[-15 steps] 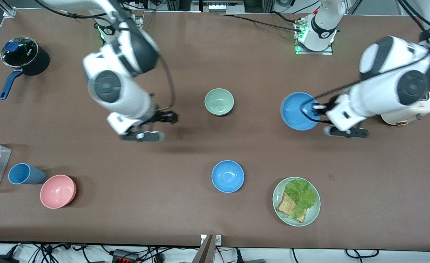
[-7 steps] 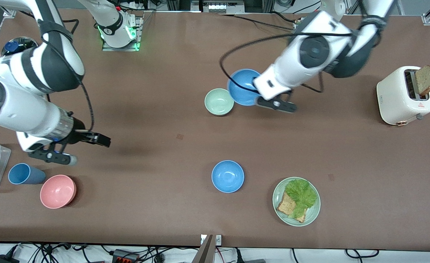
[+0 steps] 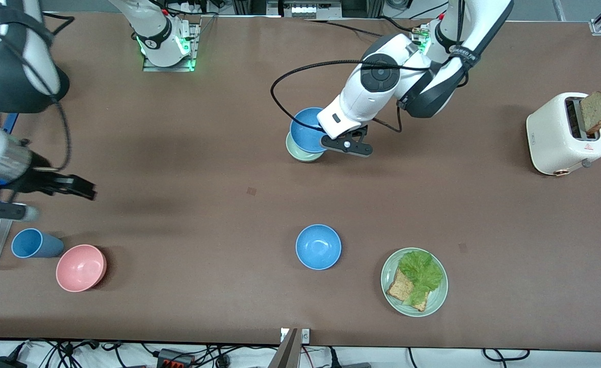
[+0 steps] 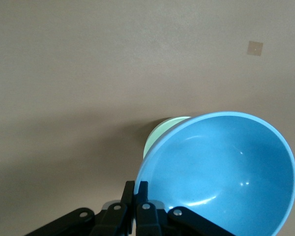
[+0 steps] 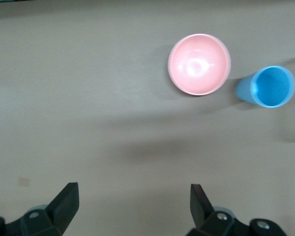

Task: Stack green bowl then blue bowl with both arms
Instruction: 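Lower the blue bowl into the green bowl and open the left gripper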

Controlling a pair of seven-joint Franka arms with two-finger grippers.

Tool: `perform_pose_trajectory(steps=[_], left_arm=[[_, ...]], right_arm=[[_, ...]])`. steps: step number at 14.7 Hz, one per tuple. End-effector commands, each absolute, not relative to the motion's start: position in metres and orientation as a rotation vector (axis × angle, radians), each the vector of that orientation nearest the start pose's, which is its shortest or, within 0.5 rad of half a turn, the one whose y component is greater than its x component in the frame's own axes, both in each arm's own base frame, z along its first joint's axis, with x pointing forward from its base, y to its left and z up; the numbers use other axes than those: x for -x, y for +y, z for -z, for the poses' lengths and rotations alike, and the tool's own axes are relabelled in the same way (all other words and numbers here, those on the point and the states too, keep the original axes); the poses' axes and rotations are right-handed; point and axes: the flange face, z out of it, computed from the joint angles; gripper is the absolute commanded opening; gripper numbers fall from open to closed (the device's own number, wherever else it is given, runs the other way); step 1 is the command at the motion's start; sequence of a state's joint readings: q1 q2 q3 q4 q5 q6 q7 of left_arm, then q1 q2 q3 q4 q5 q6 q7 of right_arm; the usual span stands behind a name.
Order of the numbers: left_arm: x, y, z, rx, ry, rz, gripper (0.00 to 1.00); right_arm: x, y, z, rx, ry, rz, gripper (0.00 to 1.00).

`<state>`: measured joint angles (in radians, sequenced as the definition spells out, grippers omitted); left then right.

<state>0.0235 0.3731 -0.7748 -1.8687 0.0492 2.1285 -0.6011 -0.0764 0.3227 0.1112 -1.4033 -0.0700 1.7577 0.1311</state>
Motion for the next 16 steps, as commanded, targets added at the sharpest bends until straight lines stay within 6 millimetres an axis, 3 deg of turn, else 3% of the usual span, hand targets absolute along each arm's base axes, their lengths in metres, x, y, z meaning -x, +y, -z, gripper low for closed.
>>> perform_pose_trajectory(steps=[1,4,6,8,11,16], left_arm=[[-0.474,-0.397,-0.353,3.282,0.247,-0.155,0.04],[-0.475,-0.398,-0.328,3.216,0.260,-0.114,0.04],[-0.474,-0.404,-0.310,3.209,0.264,-0.103,0.04],[-0.475,-0.404,-0.299,3.209,0.272,-0.111,0.04],[-0.472,-0.404,-0.293,3.204,0.283,-0.130,0.04],[-0.460,-0.414,-0.282,3.197,0.314,-0.164,0.04]], right_arm=[[-0.645,-0.026,-0.544,3.173,0.091,0.008,1.00],[-0.633,-0.049,-0.561,3.130,0.120,0.003,1.00],[-0.626,-0.044,-0.579,3.140,0.101,0.043,1.00],[-0.620,-0.039,-0.582,3.143,0.096,0.015,1.00],[-0.616,-0.042,-0.582,3.143,0.103,0.007,1.00],[-0.581,-0.043,-0.563,3.146,0.103,0.050,1.00]])
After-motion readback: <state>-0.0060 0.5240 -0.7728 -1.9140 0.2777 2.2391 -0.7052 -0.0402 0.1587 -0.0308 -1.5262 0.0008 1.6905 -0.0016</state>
